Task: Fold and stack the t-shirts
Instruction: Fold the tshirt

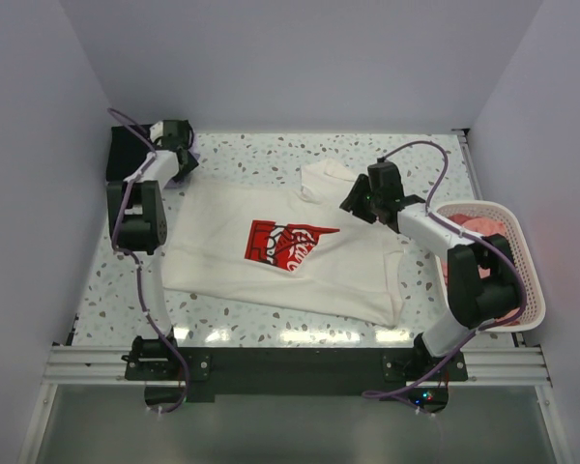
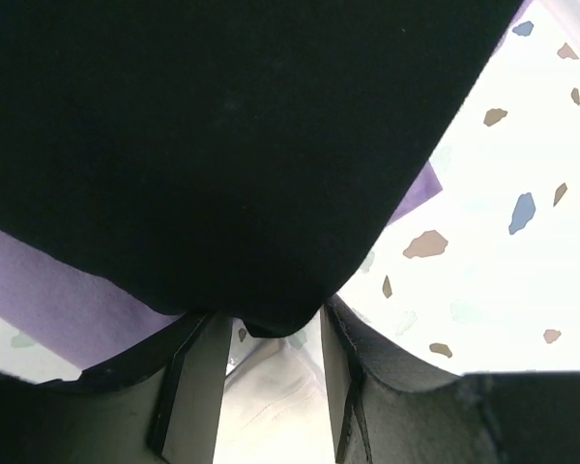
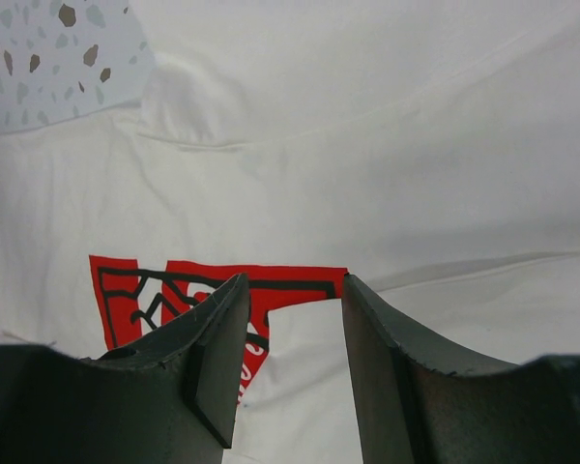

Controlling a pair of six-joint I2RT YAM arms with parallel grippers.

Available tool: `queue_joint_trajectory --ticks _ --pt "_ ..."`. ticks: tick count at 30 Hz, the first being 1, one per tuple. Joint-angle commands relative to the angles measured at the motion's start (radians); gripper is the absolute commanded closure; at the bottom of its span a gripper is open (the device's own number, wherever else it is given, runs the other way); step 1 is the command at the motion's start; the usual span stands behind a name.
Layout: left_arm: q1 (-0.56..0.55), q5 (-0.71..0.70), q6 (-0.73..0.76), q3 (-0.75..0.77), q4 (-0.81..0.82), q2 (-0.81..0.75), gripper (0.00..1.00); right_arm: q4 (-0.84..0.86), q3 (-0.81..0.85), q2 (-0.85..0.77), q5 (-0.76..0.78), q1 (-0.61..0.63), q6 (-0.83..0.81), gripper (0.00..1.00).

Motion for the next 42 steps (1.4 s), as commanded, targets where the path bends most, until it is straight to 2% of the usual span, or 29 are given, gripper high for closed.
queue_joint_trajectory --ticks 1,6,14,39,42 --pt "-0.020 -0.088 0.058 0.027 0.012 -0.044 0.54 0.040 0.014 -0.023 -0.026 -0.004 -0.021 0.53" --pt "-0.066 -0.174 0.080 0.029 -0.016 -0.069 0.55 0.043 0.011 -0.023 -0.027 -0.007 -0.020 0.53" --pt "-0.095 -0.221 0.075 0.015 -0.041 -0.063 0.59 0.045 0.014 -0.020 -0.038 -0.007 -0.014 0.53" --pt "-0.117 -0.197 0.049 0.046 -0.073 0.028 0.66 0.040 0.013 -0.006 -0.053 -0.032 -0.018 0.53" --pt "-0.117 -0.192 0.049 0.046 -0.071 0.028 0.71 0.042 0.017 -0.002 -0.050 -0.035 -0.018 0.53"
